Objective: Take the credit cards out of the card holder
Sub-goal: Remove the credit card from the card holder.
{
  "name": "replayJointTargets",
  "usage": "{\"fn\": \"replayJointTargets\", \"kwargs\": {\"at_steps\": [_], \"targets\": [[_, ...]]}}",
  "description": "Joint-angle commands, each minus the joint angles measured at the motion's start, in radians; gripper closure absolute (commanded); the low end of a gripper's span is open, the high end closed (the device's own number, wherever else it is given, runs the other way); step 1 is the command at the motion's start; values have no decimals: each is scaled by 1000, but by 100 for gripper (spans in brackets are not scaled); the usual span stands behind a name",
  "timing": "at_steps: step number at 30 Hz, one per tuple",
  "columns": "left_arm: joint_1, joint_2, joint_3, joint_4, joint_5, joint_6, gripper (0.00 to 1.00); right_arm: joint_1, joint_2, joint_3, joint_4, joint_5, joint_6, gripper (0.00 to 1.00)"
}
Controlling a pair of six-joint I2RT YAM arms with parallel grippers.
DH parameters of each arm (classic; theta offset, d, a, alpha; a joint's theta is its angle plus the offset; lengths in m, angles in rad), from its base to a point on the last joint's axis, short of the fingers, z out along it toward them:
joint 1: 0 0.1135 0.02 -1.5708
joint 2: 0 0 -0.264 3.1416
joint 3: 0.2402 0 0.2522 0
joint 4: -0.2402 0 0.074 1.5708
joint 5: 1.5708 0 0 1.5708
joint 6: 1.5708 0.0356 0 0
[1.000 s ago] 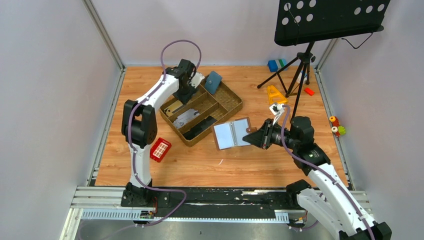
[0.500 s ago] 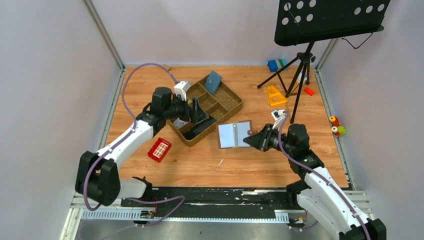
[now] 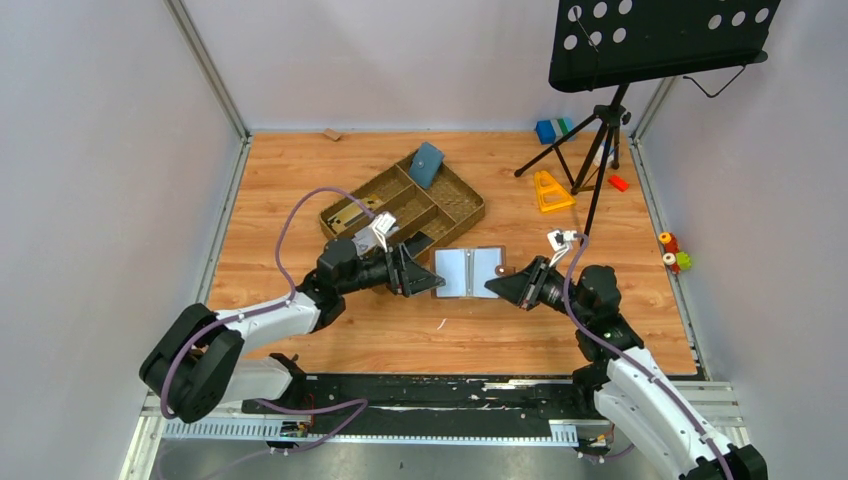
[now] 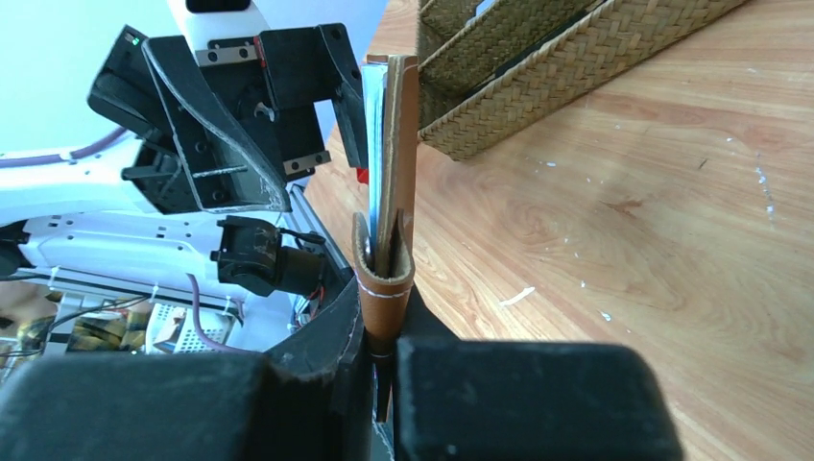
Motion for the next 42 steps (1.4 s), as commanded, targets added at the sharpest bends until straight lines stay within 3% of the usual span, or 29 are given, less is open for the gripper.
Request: {"fn": "replayJointTargets", "kwargs": {"at_steps": [1, 5, 9, 11, 13, 15, 18, 19, 24, 28, 33, 37, 38, 42], "targets": [[-50, 26, -38, 333, -26, -156, 13, 1, -18, -13, 108, -29, 68, 100], [-78, 71, -49, 430, -34, -191, 28, 13, 23, -16, 156, -66, 86, 100], [-79, 100, -59, 520, -41, -216, 66, 39, 62, -4, 160, -82, 63, 98], [-78, 100, -32, 405, -34, -177, 87, 53, 74, 5, 167, -100, 51, 79], [-79, 84, -17, 283, -42, -132, 100, 53, 74, 19, 135, -115, 33, 56], [-78, 60, -22, 226, -60, -101, 100, 54, 51, 29, 81, -100, 10, 53], [-79, 26, -25, 187, -55, -88, 100, 54, 5, 25, 41, -76, 11, 83], [-79, 17, -28, 180, -54, -86, 100, 54, 0, 21, 40, -75, 16, 89], [-80, -28, -50, 167, -55, -85, 100, 70, 48, 30, 90, -120, 31, 100], [-88, -13, -41, 171, -33, -87, 100, 154, 124, 59, 161, -145, 27, 99], [-122, 13, -30, 181, -49, -91, 100, 294, 192, 118, 130, -62, -36, 95], [-136, 13, -24, 158, -64, -87, 100, 320, 225, 124, 142, -37, -30, 95], [-137, 13, -22, 138, -72, -77, 100, 320, 225, 124, 141, -33, -29, 91], [-137, 26, -17, 51, -111, -41, 100, 320, 185, 126, -8, 68, -64, 58]]}}
